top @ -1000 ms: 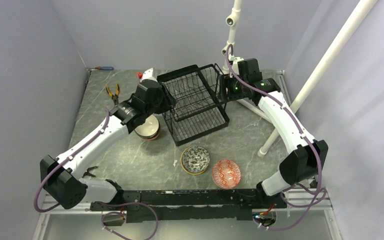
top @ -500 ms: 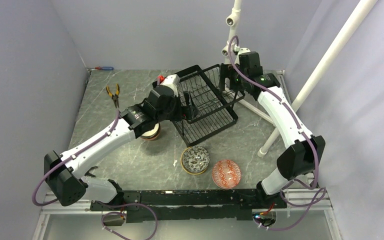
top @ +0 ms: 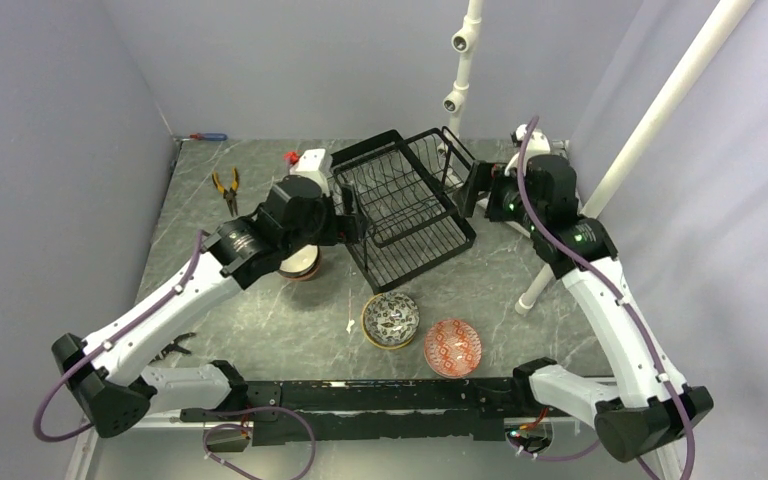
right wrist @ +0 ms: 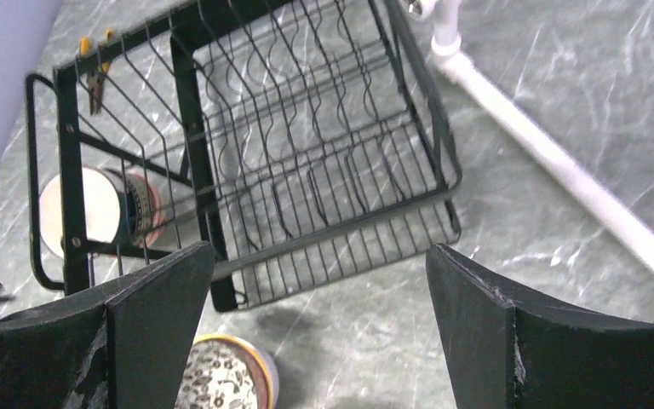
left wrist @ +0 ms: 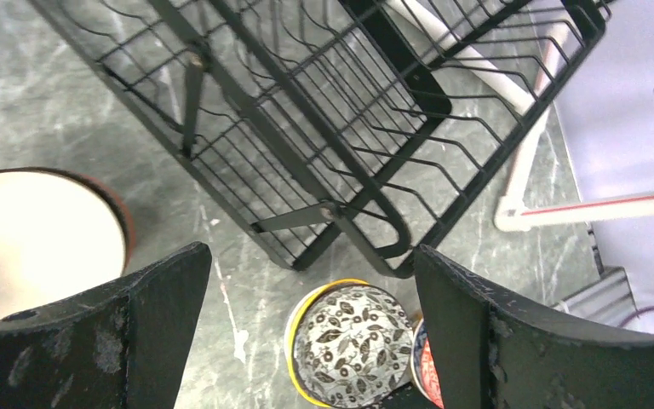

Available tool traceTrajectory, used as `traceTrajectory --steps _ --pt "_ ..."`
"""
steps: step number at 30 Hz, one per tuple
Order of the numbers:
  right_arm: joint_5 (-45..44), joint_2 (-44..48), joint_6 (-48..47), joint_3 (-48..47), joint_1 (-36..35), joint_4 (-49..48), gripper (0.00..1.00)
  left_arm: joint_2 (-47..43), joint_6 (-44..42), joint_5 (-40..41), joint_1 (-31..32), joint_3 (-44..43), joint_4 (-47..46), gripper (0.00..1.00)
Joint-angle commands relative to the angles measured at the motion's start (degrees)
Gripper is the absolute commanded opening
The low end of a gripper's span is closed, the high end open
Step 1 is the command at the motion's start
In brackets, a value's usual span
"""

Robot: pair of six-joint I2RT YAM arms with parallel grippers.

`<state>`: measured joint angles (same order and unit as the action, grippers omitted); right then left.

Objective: Load the bowls into the dish rack
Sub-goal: Adjust the dish rack at the center of the board.

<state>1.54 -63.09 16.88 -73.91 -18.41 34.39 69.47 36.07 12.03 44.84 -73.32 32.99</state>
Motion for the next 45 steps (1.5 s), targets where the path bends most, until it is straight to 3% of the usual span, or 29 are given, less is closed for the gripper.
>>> traceTrajectory --steps 1,9,23,30,34,39,45 --pt "4.5 3.5 4.0 6.5 0.0 -3.7 1.0 -4.5 0.9 5.7 -2.6 1.2 2.8 0.94" --pt "13.9 4.4 7.3 13.2 0.0 -8.8 1.0 -4.5 3.4 -3.0 -14.6 2.8 2.6 0.94" --pt "21.5 1.9 10.8 14.8 0.0 -14.9 0.99 15.5 8.6 -23.6 -34.6 0.0 -7.0 0.94" --pt "23.3 0.6 11.5 14.8 0.0 -16.0 0.98 32.8 6.3 -24.7 -37.2 -12.5 -2.2 0.89" --pt "23.9 0.3 11.6 15.2 0.0 -16.4 0.98 39.5 5.1 -27.2 -38.5 -17.2 -4.2 0.87" --pt "25.5 -0.4 12.5 15.3 0.0 -17.4 0.98 49.6 2.6 -27.5 -38.6 -29.1 1.0 0.8" --pt "26.2 -1.3 13.1 15.1 0.0 -18.3 0.98 57.9 1.2 -28.3 -38.7 -36.4 3.3 0.78"
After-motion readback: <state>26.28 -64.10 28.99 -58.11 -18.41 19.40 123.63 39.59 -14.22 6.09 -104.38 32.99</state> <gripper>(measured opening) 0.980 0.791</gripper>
